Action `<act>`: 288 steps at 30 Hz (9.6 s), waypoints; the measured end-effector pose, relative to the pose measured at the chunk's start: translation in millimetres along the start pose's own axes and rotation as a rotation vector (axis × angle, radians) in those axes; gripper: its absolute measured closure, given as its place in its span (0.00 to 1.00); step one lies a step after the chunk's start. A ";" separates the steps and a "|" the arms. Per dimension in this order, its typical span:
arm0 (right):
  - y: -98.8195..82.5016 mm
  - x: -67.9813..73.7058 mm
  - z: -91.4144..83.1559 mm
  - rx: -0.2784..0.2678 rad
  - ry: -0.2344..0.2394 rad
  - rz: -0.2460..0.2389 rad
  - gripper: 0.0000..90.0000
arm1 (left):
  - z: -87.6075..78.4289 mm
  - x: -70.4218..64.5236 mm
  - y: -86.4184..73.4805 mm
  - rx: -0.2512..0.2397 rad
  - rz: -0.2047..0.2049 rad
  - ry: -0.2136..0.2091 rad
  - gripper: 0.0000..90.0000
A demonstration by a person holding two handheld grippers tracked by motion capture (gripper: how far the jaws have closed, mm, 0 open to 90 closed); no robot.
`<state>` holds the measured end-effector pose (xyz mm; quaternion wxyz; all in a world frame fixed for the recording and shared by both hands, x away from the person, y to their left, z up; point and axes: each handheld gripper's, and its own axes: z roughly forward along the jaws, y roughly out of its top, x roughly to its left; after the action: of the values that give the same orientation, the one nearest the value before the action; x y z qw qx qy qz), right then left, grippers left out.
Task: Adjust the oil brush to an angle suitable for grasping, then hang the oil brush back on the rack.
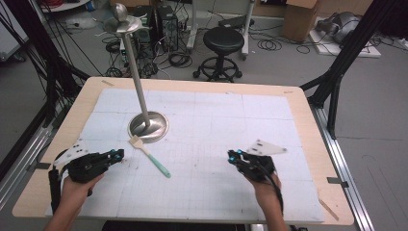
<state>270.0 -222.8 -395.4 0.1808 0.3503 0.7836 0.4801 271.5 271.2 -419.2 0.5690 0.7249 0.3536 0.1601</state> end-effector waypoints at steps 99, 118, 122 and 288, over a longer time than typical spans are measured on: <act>-41.0 -24.4 -64.7 -0.150 -0.163 0.109 0.48 | 109.1 -60.5 -2.5 0.381 0.108 0.134 0.98; -42.8 -24.8 -67.2 -0.150 -0.164 0.123 0.49 | 45.9 17.2 3.6 0.408 0.078 0.194 0.97; -43.0 -24.9 -68.6 -0.154 -0.165 0.126 0.49 | 51.2 14.5 -0.6 0.458 0.096 0.186 0.97; 54.8 67.2 31.7 -0.200 0.272 0.089 0.28 | 22.8 -111.9 39.3 0.006 0.130 -0.112 0.91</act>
<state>263.9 -138.3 -358.7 0.0855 0.2969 0.7330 0.6060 220.7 173.2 -370.1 0.5742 0.7558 0.2741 0.1549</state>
